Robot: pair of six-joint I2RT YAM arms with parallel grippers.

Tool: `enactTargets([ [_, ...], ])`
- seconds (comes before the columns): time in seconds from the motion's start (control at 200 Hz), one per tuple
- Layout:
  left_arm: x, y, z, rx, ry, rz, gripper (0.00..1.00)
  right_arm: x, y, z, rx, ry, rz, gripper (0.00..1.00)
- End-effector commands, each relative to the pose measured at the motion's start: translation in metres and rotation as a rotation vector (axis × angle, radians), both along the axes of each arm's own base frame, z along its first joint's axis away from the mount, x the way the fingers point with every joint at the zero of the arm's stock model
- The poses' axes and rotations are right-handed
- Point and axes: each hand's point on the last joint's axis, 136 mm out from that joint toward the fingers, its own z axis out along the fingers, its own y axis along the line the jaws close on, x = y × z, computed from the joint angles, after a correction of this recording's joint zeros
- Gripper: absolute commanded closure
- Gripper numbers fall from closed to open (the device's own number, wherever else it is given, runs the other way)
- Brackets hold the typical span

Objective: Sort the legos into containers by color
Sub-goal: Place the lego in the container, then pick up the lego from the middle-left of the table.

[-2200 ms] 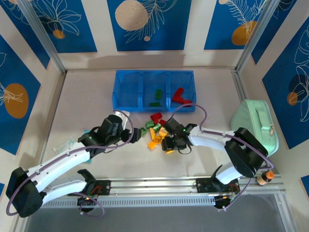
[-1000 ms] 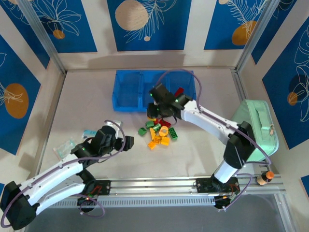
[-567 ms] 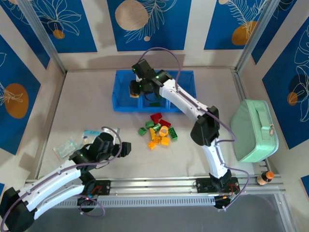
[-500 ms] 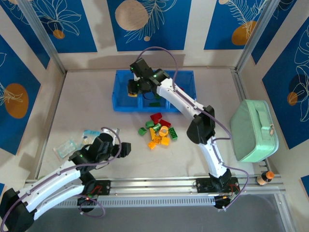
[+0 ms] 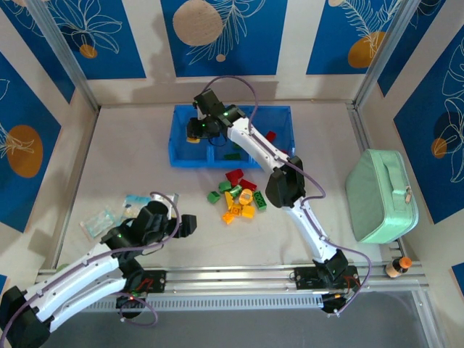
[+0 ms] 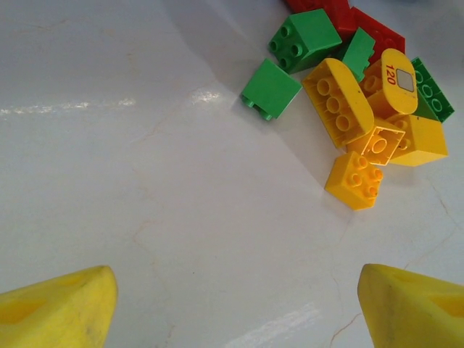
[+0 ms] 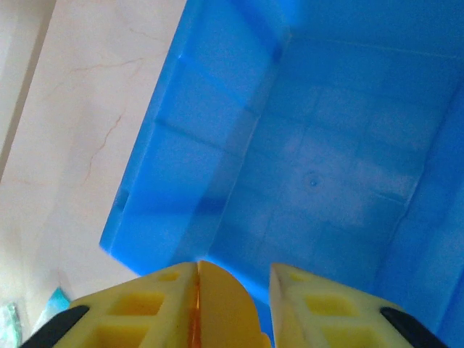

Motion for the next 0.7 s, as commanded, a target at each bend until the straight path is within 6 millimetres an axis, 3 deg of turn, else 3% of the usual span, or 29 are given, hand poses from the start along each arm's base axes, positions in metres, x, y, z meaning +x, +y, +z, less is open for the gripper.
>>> enactTargets([
  [0.0, -0.006, 0.0, -0.001, 0.001, 0.016, -0.009, 0.14, 0.011, 0.017, 0.035, 0.131, -0.057, -0.001, 0.48],
  [0.135, -0.003, 0.001, -0.002, 0.036, 0.018, -0.008, 0.15, 0.009, 0.001, 0.068, 0.137, -0.069, -0.061, 0.26],
  [0.44, 0.007, -0.025, -0.007, 0.041, 0.038, -0.07, 0.14, -0.048, -0.041, 0.132, 0.065, -0.16, -0.035, 0.23],
  [0.555, 0.014, -0.043, -0.01, 0.043, 0.054, -0.112, 0.14, -0.071, -0.066, 0.139, 0.069, -0.198, -0.043, 0.23],
  [0.695, 0.024, -0.066, -0.012, 0.052, 0.055, -0.159, 0.15, -0.093, -0.11, 0.119, 0.058, -0.185, -0.111, 0.24],
])
